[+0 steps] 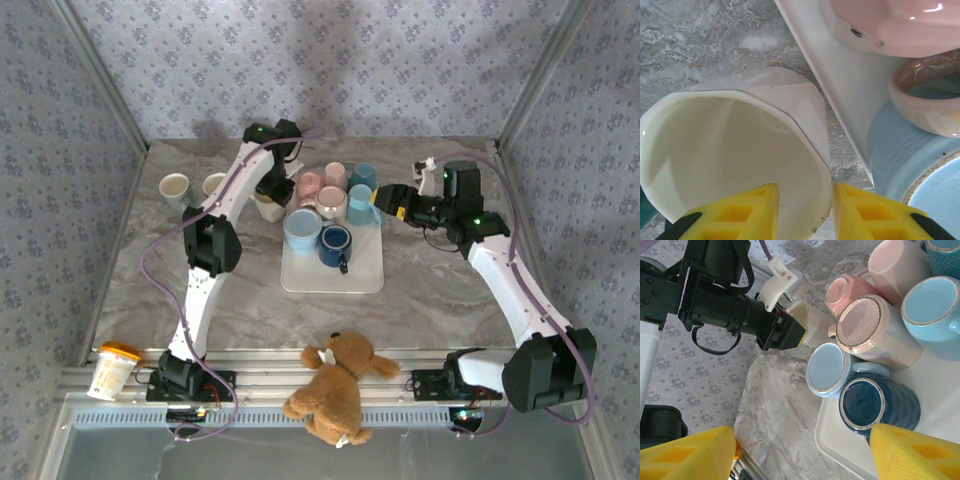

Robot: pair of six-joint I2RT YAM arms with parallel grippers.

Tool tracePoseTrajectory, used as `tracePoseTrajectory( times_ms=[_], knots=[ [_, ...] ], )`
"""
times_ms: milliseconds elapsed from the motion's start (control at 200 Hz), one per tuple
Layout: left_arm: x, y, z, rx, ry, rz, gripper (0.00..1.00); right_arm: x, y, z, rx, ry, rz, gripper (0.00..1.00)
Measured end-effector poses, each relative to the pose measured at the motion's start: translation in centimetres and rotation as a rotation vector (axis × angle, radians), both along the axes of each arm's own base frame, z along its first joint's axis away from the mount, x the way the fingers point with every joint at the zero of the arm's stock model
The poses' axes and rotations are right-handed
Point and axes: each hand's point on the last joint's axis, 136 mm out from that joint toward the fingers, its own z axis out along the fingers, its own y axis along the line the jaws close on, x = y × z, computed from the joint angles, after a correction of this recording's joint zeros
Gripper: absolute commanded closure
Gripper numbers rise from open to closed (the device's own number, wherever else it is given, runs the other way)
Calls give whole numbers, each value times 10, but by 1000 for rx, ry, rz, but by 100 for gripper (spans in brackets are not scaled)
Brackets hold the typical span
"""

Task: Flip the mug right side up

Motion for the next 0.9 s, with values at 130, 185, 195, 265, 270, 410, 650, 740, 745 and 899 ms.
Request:
tracePoseTrajectory(
  times_ms=[130, 185, 195, 265, 270, 410, 650, 740, 745, 899],
  knots=[
    [-2, -4, 1, -3, 1, -8, 66, 0, -2, -3, -8, 4, -9, 22],
    [-3, -5, 2, -2, 1, -8, 66, 0, -3, -4, -16, 6, -17, 22],
    [-3, -5, 2, -3, 0, -7, 66, 0, -3, -4, -16, 6, -17, 21],
    [-5, -6, 6, -7, -7, -3, 66, 1, -5, -6, -32, 0, -25, 21],
    [-5, -6, 7, -7, -7, -3, 66, 1, -5, -6, -33, -1, -25, 21],
    [-12, -5, 31, -36, -43, 8, 64, -2, -11, -11, -71, -24, -38, 20],
    [-39, -8, 105, -189, -190, 22, 54, -3, -21, -26, -127, -28, -67, 19],
    [-57, -12, 126, -290, -236, 17, 50, -4, -26, -37, -148, -10, -81, 18],
    [-58, -12, 127, -299, -240, 15, 50, -4, -26, -38, -150, -10, -82, 18],
    [-88, -21, 145, -528, -293, -16, 50, 0, -35, -45, -208, -34, -101, 21]
  ],
)
